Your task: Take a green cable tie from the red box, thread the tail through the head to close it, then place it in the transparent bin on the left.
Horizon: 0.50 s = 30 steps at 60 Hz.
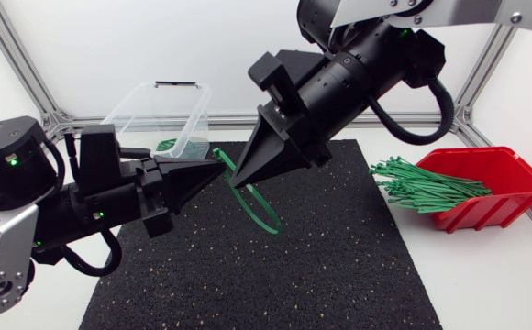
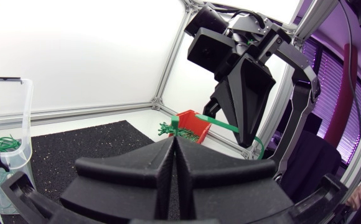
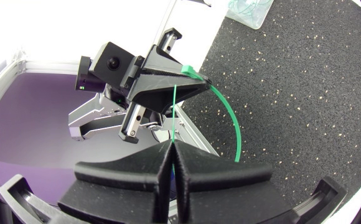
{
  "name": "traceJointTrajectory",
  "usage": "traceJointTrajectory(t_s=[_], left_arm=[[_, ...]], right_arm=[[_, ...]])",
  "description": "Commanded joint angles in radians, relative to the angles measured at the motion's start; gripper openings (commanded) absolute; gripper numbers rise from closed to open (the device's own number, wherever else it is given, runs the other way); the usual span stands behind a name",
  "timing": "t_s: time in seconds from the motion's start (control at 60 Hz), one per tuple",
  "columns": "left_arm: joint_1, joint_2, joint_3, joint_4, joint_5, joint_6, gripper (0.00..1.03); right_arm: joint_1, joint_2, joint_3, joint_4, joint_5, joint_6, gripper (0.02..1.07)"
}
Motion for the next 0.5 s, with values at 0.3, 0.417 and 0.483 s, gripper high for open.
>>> traceJointTrajectory(t_s=[0.3,0.417,0.483], left_arm=[[-0.016,-0.033,-0.033,0.020,0.000,-0.037,0.04],[-0.020,-0.037,-0.038,0.020,0.000,-0.037,0.04],[-0.021,-0.037,-0.039,0.020,0.000,-0.037,0.04]], right_arm=[[-0.003,0.042,-0.010,0.009,-0.006,0.026,0.07],[-0.003,0.043,-0.007,0.009,-0.008,0.026,0.07],[-0.003,0.042,-0.007,0.009,-0.006,0.026,0.07]])
